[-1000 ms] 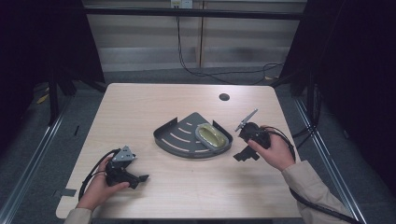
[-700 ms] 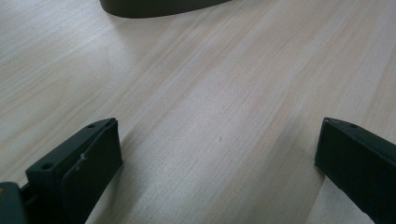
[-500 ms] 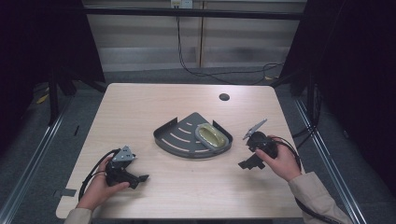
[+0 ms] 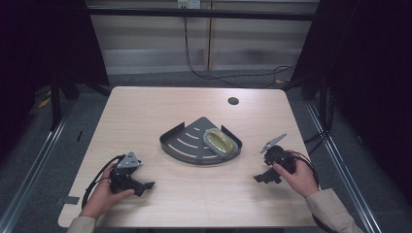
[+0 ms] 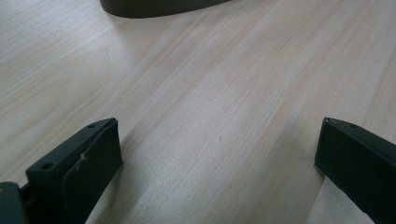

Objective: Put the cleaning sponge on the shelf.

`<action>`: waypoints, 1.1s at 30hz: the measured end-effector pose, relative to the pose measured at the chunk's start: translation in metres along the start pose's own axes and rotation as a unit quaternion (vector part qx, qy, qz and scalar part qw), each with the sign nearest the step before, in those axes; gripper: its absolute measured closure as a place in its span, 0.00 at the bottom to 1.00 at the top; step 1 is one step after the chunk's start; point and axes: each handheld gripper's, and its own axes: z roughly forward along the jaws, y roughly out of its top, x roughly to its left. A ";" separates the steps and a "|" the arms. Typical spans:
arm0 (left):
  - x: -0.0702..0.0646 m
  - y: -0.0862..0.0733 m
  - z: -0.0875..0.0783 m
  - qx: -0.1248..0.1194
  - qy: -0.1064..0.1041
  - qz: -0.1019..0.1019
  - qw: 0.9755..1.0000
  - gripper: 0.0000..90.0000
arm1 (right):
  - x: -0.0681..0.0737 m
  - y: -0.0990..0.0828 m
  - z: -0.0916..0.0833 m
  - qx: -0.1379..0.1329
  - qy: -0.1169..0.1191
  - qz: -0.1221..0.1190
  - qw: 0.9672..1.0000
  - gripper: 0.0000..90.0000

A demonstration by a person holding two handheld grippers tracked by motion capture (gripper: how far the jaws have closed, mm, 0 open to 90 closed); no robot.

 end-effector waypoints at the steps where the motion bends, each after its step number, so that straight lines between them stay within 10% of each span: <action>1: 0.000 0.000 0.000 0.000 0.000 -0.001 1.000 0.00 | -0.001 -0.002 0.001 0.001 0.000 -0.003 1.000 0.17; 15: 0.000 0.000 0.000 0.000 0.000 0.000 1.000 0.00 | -0.002 -0.026 0.006 -0.041 -0.014 -0.010 0.999 0.15; 33: 0.000 0.000 0.000 -0.001 0.000 -0.001 1.000 0.00 | 0.001 -0.052 0.012 -0.147 -0.034 -0.014 0.989 0.13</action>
